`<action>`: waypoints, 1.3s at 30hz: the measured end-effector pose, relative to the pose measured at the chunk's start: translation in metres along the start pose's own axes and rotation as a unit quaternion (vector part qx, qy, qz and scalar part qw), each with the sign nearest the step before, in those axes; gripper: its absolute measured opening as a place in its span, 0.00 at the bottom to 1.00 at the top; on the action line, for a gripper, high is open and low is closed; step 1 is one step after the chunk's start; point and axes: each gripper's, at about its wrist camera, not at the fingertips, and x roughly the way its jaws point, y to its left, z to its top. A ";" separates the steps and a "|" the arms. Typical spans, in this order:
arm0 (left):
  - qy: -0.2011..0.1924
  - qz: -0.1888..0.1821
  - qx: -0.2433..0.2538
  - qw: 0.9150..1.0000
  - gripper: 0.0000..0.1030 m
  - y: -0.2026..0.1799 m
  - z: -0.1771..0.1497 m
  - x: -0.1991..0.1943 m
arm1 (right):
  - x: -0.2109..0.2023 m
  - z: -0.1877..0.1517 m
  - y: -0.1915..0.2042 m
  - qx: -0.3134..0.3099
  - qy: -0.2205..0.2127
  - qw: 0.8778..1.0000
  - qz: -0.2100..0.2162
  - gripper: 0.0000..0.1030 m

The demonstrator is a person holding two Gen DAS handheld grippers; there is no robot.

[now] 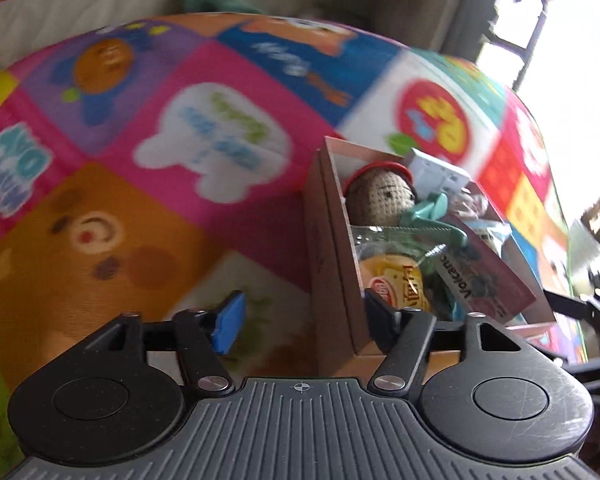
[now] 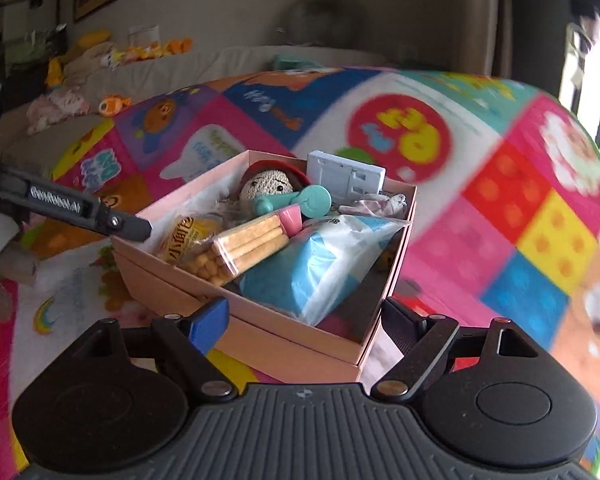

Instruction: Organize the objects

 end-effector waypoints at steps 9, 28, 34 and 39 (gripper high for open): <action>-0.011 -0.004 -0.022 1.000 0.88 0.025 0.008 0.019 | 0.011 0.011 0.018 -0.028 -0.012 0.999 -0.019 0.83; -0.063 0.029 0.089 0.994 0.76 -0.038 -0.114 -0.050 | -0.031 -0.068 0.048 0.139 0.078 0.980 -0.123 1.00; -0.057 0.083 0.105 0.989 0.76 -0.055 -0.115 -0.041 | -0.030 -0.064 0.048 0.138 0.078 0.978 -0.132 1.00; -0.057 0.102 0.104 0.988 0.80 -0.061 -0.115 -0.035 | -0.023 -0.063 0.043 0.129 0.061 0.982 -0.121 1.00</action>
